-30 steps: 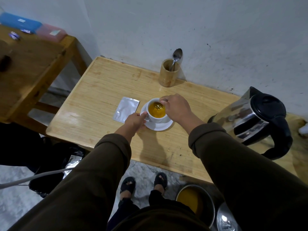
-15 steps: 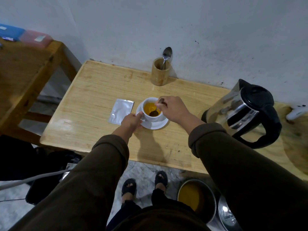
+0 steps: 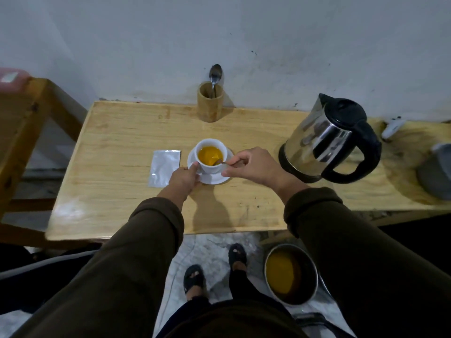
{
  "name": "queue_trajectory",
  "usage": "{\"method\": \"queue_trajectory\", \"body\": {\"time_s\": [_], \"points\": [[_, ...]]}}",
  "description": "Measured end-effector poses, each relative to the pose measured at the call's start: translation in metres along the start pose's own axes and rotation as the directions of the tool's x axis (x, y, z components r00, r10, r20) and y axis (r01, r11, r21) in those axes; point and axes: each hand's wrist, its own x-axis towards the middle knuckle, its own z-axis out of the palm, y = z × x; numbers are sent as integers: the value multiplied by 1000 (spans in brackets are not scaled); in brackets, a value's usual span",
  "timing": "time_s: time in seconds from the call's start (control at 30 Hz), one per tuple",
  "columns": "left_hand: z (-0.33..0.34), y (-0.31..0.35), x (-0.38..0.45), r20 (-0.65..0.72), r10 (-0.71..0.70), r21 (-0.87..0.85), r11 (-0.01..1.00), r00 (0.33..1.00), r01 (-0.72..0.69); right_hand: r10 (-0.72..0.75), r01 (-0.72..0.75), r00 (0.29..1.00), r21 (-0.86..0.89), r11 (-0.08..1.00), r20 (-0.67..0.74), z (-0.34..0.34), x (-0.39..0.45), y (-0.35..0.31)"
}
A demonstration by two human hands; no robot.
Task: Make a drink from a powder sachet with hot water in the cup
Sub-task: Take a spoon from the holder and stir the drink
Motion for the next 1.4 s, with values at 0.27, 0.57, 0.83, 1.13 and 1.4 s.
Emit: {"method": "queue_trajectory", "body": {"time_s": [0.27,0.57,0.83,1.13,1.4], "points": [[-2,-5,5,-15,2,71,997,1000,-1,226,-219,970,84,972,-87,20,-23,21],[-1,-3,-1,8,16,-12,1000,1000,-16,428,-374,897,331,866,-109,49,-29,31],[2,-2,-3,-21,5,-27,1000,1000,-5,547,-374,817,557,742,-180,56,-18,53],[8,1,-11,-86,4,4,1000,996,-3,685,-523,696,501,689,-215,50,8,83],[10,0,-14,-141,37,24,999,989,-34,609,-554,790,349,756,-65,46,19,97]]}}
